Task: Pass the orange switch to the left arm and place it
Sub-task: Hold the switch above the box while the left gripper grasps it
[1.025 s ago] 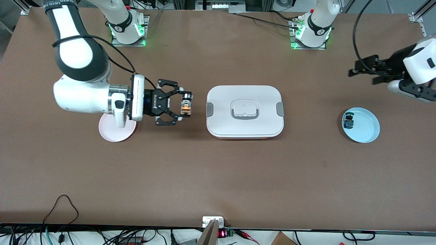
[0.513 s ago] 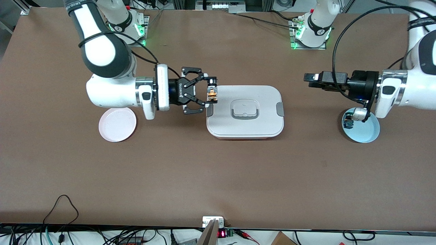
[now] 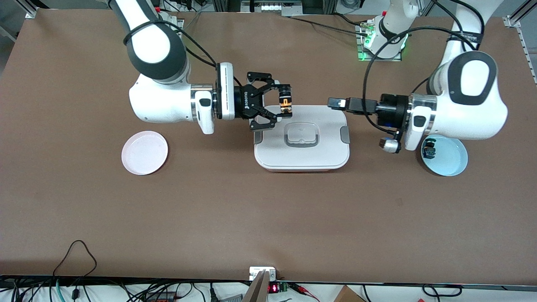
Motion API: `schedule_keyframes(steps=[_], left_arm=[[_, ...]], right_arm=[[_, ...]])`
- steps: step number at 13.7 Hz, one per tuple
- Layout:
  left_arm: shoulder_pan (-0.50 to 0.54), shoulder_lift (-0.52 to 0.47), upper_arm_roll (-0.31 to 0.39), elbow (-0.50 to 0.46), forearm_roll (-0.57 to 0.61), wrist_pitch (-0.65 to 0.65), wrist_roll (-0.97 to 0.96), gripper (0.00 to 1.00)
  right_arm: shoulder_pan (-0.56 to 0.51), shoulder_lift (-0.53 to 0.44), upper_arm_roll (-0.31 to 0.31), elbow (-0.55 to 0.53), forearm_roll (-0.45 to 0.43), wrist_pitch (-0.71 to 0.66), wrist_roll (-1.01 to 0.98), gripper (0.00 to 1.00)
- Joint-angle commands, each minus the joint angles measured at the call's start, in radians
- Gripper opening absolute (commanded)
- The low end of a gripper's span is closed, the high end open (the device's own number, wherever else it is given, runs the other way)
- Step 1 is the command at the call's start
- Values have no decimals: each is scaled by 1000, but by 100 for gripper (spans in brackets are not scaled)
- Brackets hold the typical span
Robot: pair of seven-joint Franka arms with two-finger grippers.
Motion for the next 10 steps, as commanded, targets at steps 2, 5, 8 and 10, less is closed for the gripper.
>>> schedule_keyframes(steps=[2, 5, 8, 10], left_arm=[[2, -36, -108, -24, -47, 157, 7, 100], [2, -36, -116, -24, -76, 167, 28, 100], [2, -32, -116, -27, -76, 165, 36, 85], [0, -30, -116, -30, -76, 165, 44, 81]], right_arm=[[40, 38, -6, 47, 86, 43, -52, 0], [47, 39, -6, 45, 86, 45, -52, 0], [48, 39, -8, 45, 86, 49, -52, 0], [53, 39, -9, 45, 86, 51, -53, 0]])
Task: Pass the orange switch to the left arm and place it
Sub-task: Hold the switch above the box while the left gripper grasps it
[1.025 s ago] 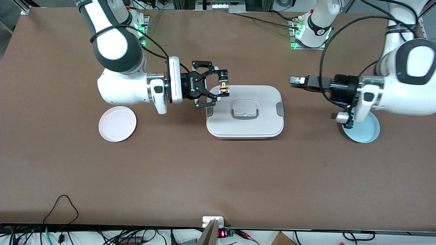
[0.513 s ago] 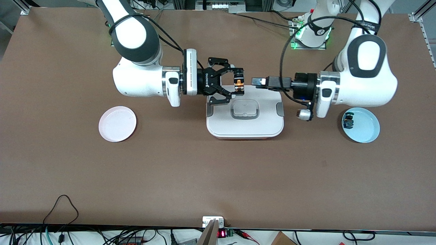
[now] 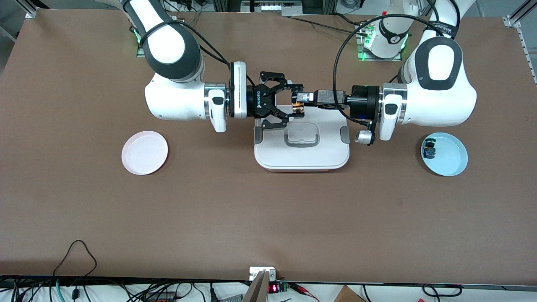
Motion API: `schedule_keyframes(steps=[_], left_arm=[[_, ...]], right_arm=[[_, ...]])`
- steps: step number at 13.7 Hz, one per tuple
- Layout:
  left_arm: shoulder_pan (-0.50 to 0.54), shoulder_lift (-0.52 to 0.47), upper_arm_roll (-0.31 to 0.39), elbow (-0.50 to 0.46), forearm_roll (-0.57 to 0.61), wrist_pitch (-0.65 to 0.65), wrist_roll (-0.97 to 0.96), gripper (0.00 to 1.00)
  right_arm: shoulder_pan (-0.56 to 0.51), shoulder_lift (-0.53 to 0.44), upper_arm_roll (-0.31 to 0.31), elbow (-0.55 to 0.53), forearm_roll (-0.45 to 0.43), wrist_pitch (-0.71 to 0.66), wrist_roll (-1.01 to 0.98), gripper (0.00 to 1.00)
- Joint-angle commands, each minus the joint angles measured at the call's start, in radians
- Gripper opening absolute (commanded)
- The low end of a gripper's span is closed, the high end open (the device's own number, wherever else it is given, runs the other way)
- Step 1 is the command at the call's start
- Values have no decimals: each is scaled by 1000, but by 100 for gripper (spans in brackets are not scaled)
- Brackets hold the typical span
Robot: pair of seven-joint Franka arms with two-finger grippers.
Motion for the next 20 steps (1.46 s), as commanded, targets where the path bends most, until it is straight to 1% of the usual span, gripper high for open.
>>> schedule_keyframes(steps=[1, 2, 4, 5, 8, 9, 10, 11, 12, 13, 15, 19, 20], left_arm=[[-2, -18, 0, -26, -30, 8, 35, 81], [-4, -17, -3, -26, -30, 8, 37, 71], [-3, -14, -3, -26, -29, 6, 78, 44], [-3, -9, -3, -27, -27, 3, 83, 36], [-4, -7, -3, -26, -21, 2, 84, 1], [-4, -6, -3, -26, -19, 2, 92, 0], [-4, -6, -3, -27, -19, 0, 112, 0], [-4, -6, -3, -27, -19, 0, 113, 0], [-4, -1, -3, -26, -19, 0, 113, 0], [-4, -1, -3, -26, -19, 2, 115, 0], [-1, -3, -3, -23, -19, 2, 115, 0], [14, -18, 3, -26, -13, -6, 110, 0], [36, -29, 6, -29, -10, -27, 101, 0]], right_arm=[[20, 12, -13, 25, 25, 13, -22, 0], [21, 12, -15, 25, 25, 15, -22, 0], [24, 12, -16, 24, 25, 15, -22, 0], [24, 12, -16, 24, 25, 15, -22, 0], [25, 12, -16, 24, 25, 21, -22, 0], [28, 12, -16, 24, 25, 21, -22, 0], [30, 12, -16, 22, 26, 21, -20, 3], [28, 12, -16, 20, 34, 19, -3, 41], [28, 12, -18, 16, 50, 15, -2, 96], [27, 12, -18, 16, 66, 9, -2, 100], [28, 11, -18, 14, 100, 7, 0, 100], [21, 3, -18, 4, 100, 9, 1, 100], [17, -1, -23, -10, 100, 7, 0, 100]])
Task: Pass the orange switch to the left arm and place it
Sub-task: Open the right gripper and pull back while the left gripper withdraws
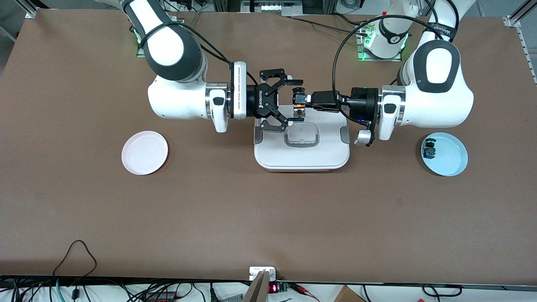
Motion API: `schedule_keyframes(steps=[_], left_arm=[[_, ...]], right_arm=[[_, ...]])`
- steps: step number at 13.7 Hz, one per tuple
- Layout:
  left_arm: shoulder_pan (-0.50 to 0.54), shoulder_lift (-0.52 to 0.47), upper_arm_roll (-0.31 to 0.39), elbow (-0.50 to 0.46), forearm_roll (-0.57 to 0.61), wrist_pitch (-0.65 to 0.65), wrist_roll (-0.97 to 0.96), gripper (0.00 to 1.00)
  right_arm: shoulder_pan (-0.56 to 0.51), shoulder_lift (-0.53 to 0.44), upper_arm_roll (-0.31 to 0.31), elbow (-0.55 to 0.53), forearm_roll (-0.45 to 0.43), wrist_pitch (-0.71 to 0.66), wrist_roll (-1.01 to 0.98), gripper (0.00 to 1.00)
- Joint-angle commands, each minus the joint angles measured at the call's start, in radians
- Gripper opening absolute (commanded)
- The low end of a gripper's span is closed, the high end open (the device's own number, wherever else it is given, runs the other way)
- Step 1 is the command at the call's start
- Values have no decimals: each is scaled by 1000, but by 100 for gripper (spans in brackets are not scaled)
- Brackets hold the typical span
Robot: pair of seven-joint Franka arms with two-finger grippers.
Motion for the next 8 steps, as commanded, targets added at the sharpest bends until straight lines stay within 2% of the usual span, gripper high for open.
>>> schedule_keyframes(steps=[1, 5, 8], left_arm=[[54, -31, 5, -15, 42, -37, 8, 0], [173, -51, 6, -3, 288, -156, -6, 0], [261, -48, 8, 15, 527, -239, -7, 0]], right_arm=[[1, -15, -32, -28, 21, -3, 5, 100], [-26, -55, -50, -78, 19, -20, 9, 100], [-35, -65, -118, -103, 7, -84, 22, 100]])
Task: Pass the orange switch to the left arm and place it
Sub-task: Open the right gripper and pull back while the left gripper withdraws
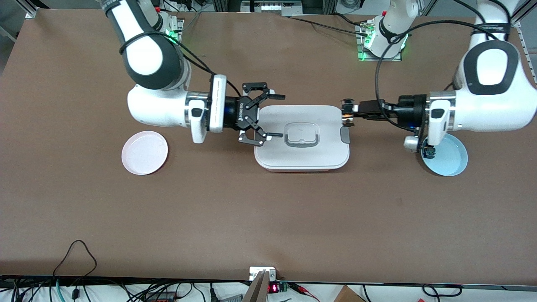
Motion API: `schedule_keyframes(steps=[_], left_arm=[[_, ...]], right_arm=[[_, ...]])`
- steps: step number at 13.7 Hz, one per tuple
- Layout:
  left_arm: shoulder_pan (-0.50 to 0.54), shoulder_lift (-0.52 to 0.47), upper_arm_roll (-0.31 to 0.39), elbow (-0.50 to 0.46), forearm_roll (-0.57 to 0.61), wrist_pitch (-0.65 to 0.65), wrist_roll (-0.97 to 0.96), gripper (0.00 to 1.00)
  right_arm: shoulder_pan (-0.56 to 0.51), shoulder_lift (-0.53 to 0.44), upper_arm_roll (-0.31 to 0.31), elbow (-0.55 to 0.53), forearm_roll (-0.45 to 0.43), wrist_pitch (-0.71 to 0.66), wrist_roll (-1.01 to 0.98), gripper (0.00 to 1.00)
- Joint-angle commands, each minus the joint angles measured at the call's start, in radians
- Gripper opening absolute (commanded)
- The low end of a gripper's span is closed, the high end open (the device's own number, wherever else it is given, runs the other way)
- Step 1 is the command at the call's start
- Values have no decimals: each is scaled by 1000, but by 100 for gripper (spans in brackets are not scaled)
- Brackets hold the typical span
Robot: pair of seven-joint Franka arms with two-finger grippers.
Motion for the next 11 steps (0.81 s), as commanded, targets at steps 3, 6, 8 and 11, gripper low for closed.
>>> schedule_keyframes(steps=[3, 6, 8, 11], left_arm=[[113, -19, -6, 55, 426, -150, -11, 0], [132, -17, -7, 62, 714, -162, -8, 0], [138, -14, -6, 59, 871, -161, -8, 0], [153, 36, -4, 55, 1100, -136, -14, 0]], right_arm=[[-19, -52, -142, -115, -35, -167, 5, 100], [-48, -53, -227, -122, -145, -265, 74, 100], [-57, -68, -256, -118, -193, -276, 210, 100], [-64, -79, -261, -113, -222, -276, 387, 100]])
